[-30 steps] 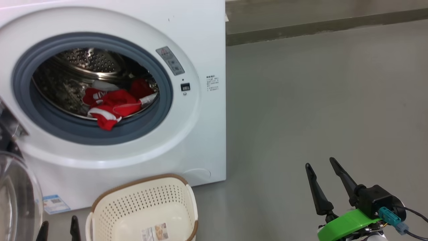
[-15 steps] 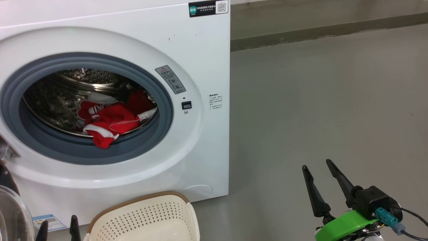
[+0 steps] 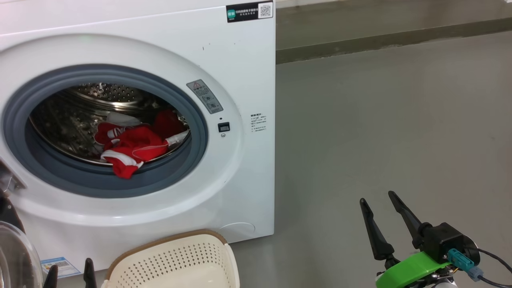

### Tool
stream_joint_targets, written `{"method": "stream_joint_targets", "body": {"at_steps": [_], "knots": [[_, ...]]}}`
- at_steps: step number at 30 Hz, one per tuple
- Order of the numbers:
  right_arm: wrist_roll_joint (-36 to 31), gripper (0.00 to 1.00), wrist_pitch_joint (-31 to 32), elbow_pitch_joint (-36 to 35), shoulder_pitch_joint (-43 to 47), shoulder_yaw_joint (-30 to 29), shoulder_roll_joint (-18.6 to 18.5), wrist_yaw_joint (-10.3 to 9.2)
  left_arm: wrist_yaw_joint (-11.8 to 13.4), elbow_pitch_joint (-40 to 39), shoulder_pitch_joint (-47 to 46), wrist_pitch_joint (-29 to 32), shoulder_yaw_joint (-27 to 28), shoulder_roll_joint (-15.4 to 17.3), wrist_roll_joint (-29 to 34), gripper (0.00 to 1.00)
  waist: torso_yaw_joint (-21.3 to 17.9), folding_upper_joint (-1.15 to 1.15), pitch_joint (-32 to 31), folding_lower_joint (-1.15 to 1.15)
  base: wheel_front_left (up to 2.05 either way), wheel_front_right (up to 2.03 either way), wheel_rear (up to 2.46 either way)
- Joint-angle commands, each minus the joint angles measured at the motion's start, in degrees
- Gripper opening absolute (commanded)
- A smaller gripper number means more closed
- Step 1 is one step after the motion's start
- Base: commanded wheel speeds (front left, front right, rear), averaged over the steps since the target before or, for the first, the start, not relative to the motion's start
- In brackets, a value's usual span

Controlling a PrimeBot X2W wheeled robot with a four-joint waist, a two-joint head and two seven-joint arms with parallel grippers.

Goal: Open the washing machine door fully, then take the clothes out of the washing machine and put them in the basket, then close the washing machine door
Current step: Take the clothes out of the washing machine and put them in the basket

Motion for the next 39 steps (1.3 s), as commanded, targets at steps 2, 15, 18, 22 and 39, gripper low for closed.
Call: {"method": "stream_joint_targets", "body": {"at_steps": [2, 15, 18, 22, 39], "knots": [[-0.3, 1.0, -0.4, -1.2, -1.1, 1.3, -0.1, 0.37, -0.1, -1.0, -1.8, -0.7, 1.9, 0.3, -0.2, 1.0, 0.2, 0.0, -0.1, 0.0, 0.0, 0.0, 0.0], [-0.7, 1.0, -0.4, -1.7, -0.9, 1.0, -0.1, 0.37, -0.9, 0.7, -5.1, -0.7, 1.6, 0.2, -1.8, 1.0, 1.6, 0.0, 1.6, 0.0, 0.0, 0.0, 0.0], [-0.9, 1.0, -0.4, -1.6, -0.9, 0.8, -0.1, 0.37, -1.0, 1.4, -6.6, -0.7, 0.8, 0.3, -1.5, 1.0, 2.0, 0.0, 2.2, 0.0, 0.0, 0.0, 0.0], [-1.2, 1.0, -0.4, -1.9, -1.5, 0.8, -0.1, 0.37, -1.0, 2.4, -10.3, -0.7, -0.4, 0.5, -1.4, 1.0, 2.8, 0.0, 3.7, 0.0, 0.0, 0.0, 0.0], [-2.0, 1.0, -0.4, -4.1, -6.6, 0.1, -2.2, 0.37, 0.0, 14.8, -36.0, 2.0, -3.9, 3.7, -1.7, 1.0, 4.6, 0.0, 16.9, 0.0, 0.0, 0.0, 0.0]]}}
